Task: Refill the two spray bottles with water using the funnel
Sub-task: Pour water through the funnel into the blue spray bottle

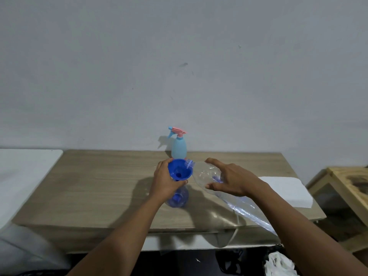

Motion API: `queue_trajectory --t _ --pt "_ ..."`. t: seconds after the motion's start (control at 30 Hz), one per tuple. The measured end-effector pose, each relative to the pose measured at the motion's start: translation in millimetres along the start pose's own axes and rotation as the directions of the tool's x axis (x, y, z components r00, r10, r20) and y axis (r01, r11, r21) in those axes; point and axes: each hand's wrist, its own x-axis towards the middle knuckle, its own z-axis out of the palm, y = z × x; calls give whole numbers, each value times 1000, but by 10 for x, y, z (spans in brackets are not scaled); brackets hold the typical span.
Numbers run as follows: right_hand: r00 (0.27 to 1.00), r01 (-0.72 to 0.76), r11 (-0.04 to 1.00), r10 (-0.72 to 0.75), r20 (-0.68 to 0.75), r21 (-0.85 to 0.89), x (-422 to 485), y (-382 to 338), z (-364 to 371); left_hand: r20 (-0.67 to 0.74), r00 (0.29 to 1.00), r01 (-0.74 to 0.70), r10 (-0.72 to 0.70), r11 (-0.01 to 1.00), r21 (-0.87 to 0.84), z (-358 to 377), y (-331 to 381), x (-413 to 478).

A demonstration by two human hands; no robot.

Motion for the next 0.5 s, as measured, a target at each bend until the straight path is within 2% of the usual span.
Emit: queue_trajectory --t 0.5 --pt "993 -12 996 23 118 -92 31 -103 -142 7 1000 -2 2 1000 8 17 -27 -3"
